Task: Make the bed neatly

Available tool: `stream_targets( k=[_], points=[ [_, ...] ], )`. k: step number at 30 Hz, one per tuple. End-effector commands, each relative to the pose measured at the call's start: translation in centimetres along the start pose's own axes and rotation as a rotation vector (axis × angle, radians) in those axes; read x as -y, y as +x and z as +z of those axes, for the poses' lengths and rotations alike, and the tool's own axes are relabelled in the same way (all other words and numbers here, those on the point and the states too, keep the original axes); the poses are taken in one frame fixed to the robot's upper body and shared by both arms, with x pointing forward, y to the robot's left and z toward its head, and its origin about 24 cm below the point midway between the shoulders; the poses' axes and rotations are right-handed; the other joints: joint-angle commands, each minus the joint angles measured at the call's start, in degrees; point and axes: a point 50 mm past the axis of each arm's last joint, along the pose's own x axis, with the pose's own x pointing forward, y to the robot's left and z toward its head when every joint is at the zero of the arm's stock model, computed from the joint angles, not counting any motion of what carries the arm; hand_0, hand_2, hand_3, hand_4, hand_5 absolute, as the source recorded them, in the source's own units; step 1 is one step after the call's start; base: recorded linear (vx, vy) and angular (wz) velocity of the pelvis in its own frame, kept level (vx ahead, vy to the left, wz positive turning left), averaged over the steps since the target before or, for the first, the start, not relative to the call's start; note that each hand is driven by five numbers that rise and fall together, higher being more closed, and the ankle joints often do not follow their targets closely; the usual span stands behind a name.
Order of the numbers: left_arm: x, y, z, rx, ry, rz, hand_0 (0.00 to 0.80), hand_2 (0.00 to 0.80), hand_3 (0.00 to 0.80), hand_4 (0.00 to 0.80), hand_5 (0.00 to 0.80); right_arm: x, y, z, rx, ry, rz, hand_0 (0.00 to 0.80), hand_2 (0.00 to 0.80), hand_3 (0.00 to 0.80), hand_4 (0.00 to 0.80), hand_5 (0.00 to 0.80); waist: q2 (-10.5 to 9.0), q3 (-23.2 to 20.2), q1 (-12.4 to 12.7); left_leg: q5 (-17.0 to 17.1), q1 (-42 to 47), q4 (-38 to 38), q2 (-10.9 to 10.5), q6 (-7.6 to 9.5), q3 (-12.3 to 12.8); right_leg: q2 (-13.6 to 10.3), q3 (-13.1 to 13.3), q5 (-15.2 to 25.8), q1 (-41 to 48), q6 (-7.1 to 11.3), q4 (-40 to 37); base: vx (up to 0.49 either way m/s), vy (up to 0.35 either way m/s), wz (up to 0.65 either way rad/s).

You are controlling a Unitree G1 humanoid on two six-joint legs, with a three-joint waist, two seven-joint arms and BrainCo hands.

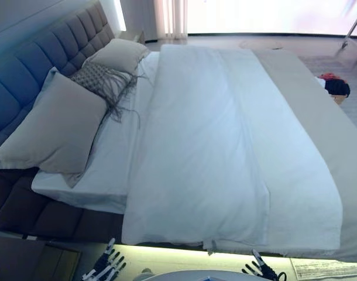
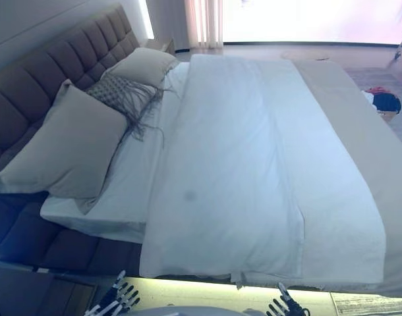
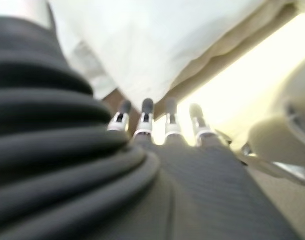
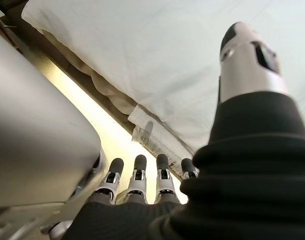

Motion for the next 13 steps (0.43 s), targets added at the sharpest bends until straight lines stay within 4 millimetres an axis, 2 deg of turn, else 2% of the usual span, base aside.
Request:
stream_targets(
  k=[1,4,8,13],
  points=[
    [2.29,0.90,-0.46,-0.038,0.067,-0.026,0.000,0.000,0.000,0.000,0.000,-1.42,0.73,-0.97,-0.056,0.002,-0.033,0.000,0.000,0.000,0.000,0.000,0.05,1.86,-0.16,-0.81,1.36,-2.35,-2.12,2.54,0.29,0.97,-1.34,5.28,0.70,-0.83,-4.03,0.045,-0.011,-0.06],
    [2.41,0.91,-1.13,-0.080,0.145,-0.033,0.000,0.000,0.000,0.000,0.000,-1.56,0.83,-1.39,-0.085,-0.076,-0.042,0.000,0.000,0.000,0.000,0.000,-0.51,1.48,-0.10,-1.16,2.33,-2.35,-2.22,3.01,0.41,1.47,-1.00,4.98,1.32,-1.21,-3.56,0.067,-0.039,-0.05],
    [2.33,0.87,-0.92,-0.058,-0.019,-0.036,0.000,0.000,0.000,0.000,0.000,-1.59,0.86,-1.44,-0.090,-0.096,-0.051,0.000,0.000,0.000,0.000,0.000,-1.21,1.28,0.01,-1.88,3.75,-2.35,-2.18,3.25,0.10,2.02,-0.71,4.67,2.58,-1.45,-3.69,0.077,-0.052,0.00],
    [2.31,0.87,-0.45,-0.040,-0.004,-0.044,0.000,0.000,0.000,0.000,0.000,-1.76,0.92,-1.42,-0.083,-0.102,-0.044,0.000,0.000,0.000,0.000,0.000,-1.60,1.35,0.30,-2.17,4.59,-2.35,-1.99,3.30,-0.29,2.35,-0.55,4.46,3.25,-1.54,-3.55,0.060,-0.043,0.01]
  ],
)
